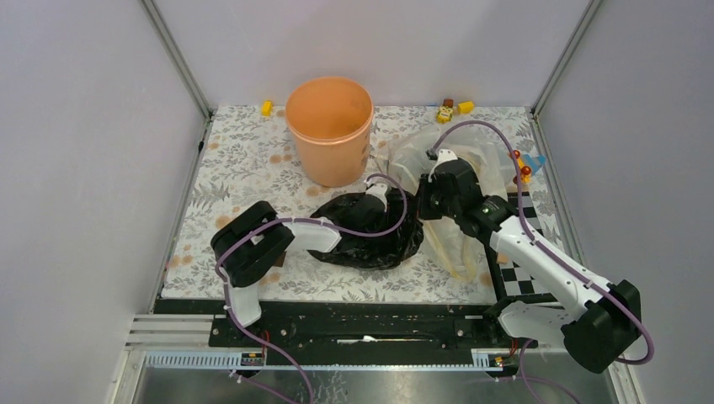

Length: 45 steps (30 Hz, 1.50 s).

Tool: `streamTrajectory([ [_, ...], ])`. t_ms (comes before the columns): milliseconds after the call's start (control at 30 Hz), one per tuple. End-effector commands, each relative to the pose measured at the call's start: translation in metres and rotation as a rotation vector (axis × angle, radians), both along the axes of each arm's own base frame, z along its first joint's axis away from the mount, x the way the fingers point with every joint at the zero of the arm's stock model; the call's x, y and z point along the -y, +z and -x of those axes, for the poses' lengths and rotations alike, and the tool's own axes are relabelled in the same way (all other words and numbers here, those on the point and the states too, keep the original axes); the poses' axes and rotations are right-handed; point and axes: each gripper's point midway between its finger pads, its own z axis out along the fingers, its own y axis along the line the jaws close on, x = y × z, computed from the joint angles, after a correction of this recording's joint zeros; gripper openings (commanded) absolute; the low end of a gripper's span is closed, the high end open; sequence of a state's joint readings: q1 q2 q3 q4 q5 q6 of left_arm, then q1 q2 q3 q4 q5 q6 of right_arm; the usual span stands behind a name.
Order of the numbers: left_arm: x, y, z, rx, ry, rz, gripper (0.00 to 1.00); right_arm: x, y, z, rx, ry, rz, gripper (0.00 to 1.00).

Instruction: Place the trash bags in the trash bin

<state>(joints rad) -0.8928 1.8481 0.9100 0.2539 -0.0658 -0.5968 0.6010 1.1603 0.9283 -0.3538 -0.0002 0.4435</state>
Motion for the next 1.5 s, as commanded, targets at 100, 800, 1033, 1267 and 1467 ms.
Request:
streamTrajectory([
  [100,-0.016,-0.025,-0.007,0.036,0.055,-0.221,0.0,-0.004,0.093,-0.016,0.171,-0.015,-0.087,0.0],
  [800,-0.005,0.071,0.017,0.406,-0.016,-0.004,0.0,0.021,0.013,-0.014,0.033,-0.063,0.114,0.0],
  [1033,0.016,0.049,0.032,0.365,-0.207,-0.061,0.0,0.011,0.039,-0.019,0.081,-0.029,0.064,0.0],
  [1267,0.02,0.022,0.028,0.314,-0.248,-0.194,0.0,0.003,0.067,-0.016,0.112,0.018,0.019,0.0],
  [1467,0.02,-0.002,0.025,0.252,-0.254,-0.285,0.0,-0.001,0.104,-0.004,0.151,0.064,-0.045,0.0],
])
